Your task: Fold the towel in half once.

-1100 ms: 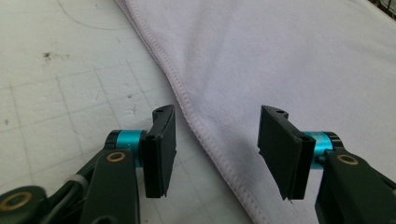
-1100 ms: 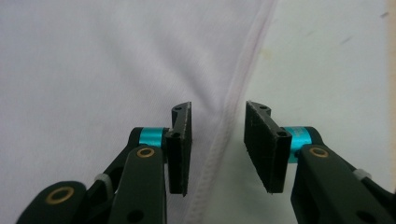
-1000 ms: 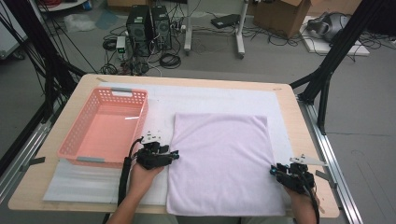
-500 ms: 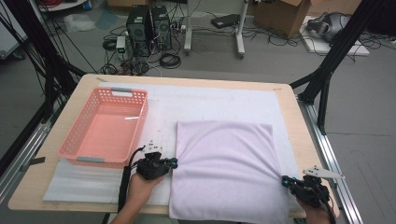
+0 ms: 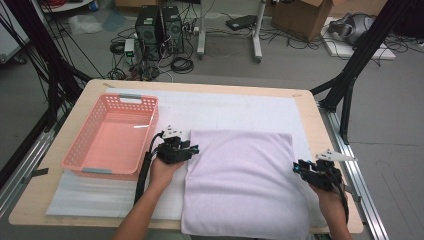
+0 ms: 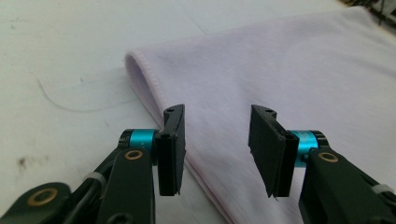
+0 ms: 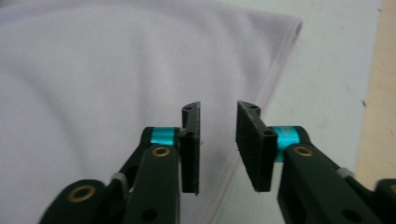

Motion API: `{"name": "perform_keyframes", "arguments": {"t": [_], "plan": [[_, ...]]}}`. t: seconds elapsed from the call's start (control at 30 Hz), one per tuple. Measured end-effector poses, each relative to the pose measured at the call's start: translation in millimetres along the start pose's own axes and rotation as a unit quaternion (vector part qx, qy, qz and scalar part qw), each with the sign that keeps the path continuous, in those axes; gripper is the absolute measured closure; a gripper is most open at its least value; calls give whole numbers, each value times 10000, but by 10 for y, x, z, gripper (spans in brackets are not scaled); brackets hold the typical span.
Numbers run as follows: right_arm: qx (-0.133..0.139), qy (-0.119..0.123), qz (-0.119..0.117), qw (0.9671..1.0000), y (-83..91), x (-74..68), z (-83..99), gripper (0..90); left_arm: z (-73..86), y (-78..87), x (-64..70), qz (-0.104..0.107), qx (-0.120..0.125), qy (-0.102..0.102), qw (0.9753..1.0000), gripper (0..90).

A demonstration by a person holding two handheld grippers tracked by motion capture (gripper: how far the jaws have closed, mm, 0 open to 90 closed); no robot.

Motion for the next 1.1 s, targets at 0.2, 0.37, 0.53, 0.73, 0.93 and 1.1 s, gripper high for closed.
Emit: {"name": "perform_keyframes", "arguments": {"t": [0.2,0.37,0.53,0.73,0.93,1.1], "plan": [[-209,133,34,9997,-416,210,-199,793,-162,-186,-135,-367,-168,-81,9992,589],[-379,92,99,9992,-658,344,-283,839,-270,-329,-148,-725,-29,-106,9973,534],[-399,64,312,9987,-772,444,-325,889,-325,-428,-128,-1008,1,-148,9948,531],[-474,156,703,9963,-876,483,-396,892,-428,-472,-114,-1081,93,-158,9940,855],[-384,-74,1071,9935,-884,557,-425,528,-423,-498,-187,-1007,178,45,9947,851],[-217,-325,622,9973,-964,632,-400,785,-426,-488,-211,-891,202,176,9957,850]]}}
Point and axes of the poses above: each handheld gripper's, and its own axes: y roughly backward along the jaws, z roughly out of its underside, x roughly to its right, the point moved 2 cm from there along -y, roughly forward along the jaws, and after that the axes turned 12 degrees about y, right-handed, at the moved point
